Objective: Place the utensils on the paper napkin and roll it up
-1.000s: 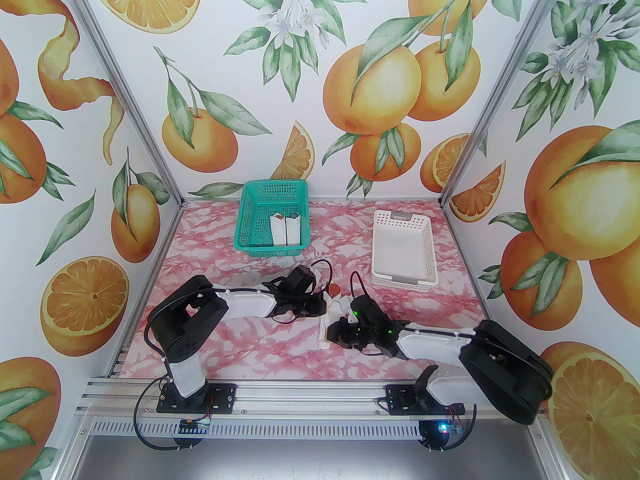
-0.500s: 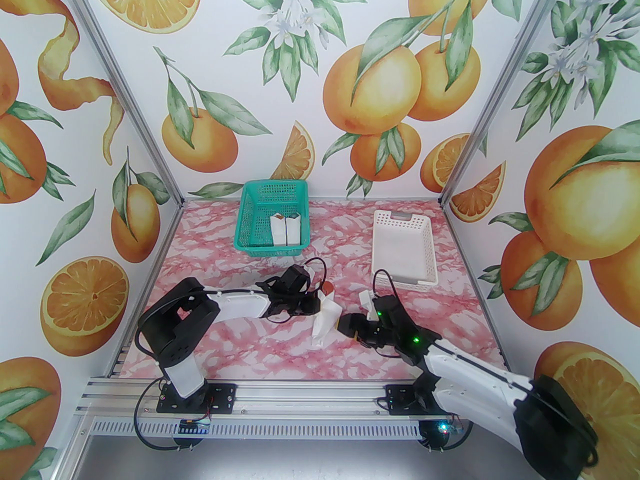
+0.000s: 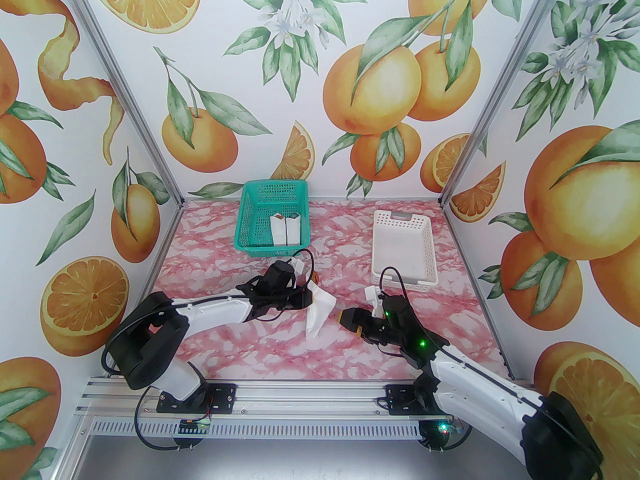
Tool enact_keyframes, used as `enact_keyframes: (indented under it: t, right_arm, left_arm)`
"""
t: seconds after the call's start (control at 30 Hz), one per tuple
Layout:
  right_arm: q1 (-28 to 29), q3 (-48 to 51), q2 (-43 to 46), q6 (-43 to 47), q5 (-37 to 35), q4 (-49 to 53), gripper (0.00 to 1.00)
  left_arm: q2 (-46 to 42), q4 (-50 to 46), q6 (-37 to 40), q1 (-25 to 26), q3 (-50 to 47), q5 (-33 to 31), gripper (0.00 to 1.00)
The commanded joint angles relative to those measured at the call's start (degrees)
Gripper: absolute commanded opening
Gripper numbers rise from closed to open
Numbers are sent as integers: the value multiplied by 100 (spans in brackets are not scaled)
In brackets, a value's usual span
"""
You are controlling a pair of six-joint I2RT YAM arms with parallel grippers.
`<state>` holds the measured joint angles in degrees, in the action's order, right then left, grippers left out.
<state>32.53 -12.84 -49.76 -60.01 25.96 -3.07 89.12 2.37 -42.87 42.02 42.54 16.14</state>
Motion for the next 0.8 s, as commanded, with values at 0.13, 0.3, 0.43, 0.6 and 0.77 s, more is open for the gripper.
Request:
enact_keyframes:
  t: [0.13, 0.3, 0.43, 0.6, 0.77]
  right_arm:
    - [-38, 47, -137, -135, 15, -775, 74]
    - [-13, -42, -563, -121, 226, -1207, 85]
    - [55, -41, -1014, -98, 278, -1726, 95]
    - [327, -154, -1566, -90, 223, -2327, 99]
    - [513, -160, -1938, -160, 184, -3088, 100]
  left_arm:
    - [-216, 228, 118, -109, -149, 108, 0]
    - [-93, 528, -34, -132, -199, 281, 0]
    - [-88, 625, -83, -123, -174, 382, 0]
    - [-141, 683, -146, -122, -186, 487, 0]
    - [-210, 774, -233, -124, -181, 611, 0]
